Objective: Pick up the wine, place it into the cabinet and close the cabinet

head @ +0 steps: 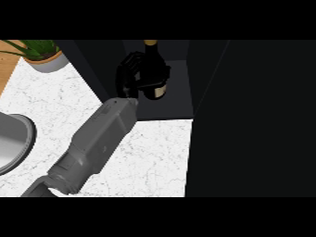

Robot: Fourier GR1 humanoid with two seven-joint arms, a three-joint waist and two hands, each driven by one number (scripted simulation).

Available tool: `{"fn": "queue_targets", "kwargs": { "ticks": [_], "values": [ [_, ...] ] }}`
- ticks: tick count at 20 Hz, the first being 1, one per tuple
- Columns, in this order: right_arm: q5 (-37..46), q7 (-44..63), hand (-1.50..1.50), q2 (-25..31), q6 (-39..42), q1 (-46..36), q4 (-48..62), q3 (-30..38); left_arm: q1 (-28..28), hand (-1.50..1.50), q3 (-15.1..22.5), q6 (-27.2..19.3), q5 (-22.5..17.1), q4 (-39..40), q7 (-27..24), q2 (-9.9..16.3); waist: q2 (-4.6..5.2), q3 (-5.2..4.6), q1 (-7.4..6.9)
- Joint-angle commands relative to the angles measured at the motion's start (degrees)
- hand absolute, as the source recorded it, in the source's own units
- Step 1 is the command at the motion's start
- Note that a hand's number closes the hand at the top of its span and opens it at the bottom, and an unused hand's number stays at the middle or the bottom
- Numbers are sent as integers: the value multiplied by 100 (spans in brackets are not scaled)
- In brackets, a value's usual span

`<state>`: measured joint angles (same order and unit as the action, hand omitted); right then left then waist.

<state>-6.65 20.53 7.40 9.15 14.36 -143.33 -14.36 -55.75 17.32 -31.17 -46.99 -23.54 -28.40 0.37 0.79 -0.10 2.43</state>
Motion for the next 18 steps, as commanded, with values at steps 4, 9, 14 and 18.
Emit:
{"fn": "queue_targets", "kwargs": {
  "ticks": [4, 9, 14, 18],
  "values": [
    [-440, 219, -150, -100, -44, 214, -700, -87, -796, 150, -70, -505, 359, 806, 52, 370, -25, 12, 56],
    [-487, 218, -150, -40, 89, 328, -762, -118, -962, -150, 110, -719, 687, 1311, 88, 377, -22, 12, 60],
    [-326, 242, -150, -116, 50, 322, -753, -257, -1107, -150, 35, -724, 765, 1663, 129, 395, 15, 6, 120],
    [-680, -38, -150, -83, 173, 263, -449, 148, -1054, -150, 13, -830, 845, 1788, -47, 287, 37, 11, 106]
  ]
}}
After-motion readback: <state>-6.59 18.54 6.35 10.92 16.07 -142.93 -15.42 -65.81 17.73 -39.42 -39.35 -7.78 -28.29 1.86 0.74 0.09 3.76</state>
